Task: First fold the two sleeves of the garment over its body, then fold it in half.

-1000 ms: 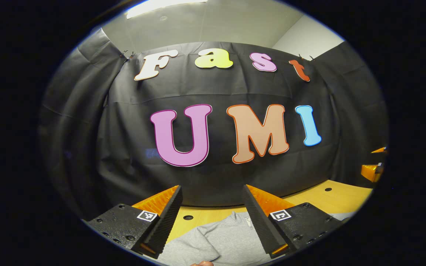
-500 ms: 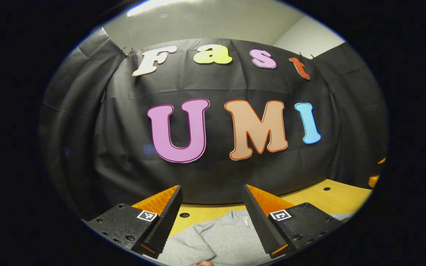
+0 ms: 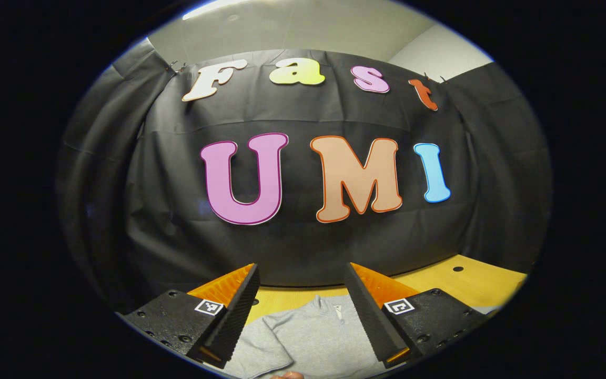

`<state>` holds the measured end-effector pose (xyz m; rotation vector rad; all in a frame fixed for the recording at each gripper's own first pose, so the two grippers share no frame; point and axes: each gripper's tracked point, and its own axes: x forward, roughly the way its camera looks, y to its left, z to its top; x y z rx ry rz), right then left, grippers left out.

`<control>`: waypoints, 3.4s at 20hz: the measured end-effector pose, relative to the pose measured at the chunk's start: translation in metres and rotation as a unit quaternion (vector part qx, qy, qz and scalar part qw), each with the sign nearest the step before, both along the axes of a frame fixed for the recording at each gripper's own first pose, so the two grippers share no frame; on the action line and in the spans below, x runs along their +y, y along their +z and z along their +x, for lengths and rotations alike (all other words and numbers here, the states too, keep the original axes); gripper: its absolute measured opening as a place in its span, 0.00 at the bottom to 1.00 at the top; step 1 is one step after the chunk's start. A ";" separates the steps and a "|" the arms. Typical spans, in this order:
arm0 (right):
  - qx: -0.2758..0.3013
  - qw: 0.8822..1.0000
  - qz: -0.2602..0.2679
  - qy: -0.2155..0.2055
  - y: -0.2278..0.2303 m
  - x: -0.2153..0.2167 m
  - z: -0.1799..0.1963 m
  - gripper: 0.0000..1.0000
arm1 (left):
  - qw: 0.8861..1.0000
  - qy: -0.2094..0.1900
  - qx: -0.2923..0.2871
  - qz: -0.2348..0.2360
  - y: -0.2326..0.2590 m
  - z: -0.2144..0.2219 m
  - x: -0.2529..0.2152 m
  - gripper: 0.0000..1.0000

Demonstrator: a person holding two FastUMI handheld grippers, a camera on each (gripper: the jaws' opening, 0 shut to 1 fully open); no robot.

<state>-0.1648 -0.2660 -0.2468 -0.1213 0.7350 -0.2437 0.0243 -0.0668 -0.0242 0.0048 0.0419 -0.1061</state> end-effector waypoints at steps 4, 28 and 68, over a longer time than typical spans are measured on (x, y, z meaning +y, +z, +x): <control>0.050 0.999 0.008 -0.010 -0.034 -0.008 -0.025 0.98 | 1.000 0.001 0.000 0.002 -0.001 0.000 0.000 0.94; 0.196 0.969 0.128 -0.079 -0.120 -0.005 -0.100 0.88 | 1.000 -0.007 0.015 0.015 -0.011 -0.001 -0.011 0.94; -0.003 0.969 0.248 0.006 0.022 0.128 0.155 0.12 | 0.993 0.104 0.000 0.048 0.000 -0.023 0.102 0.94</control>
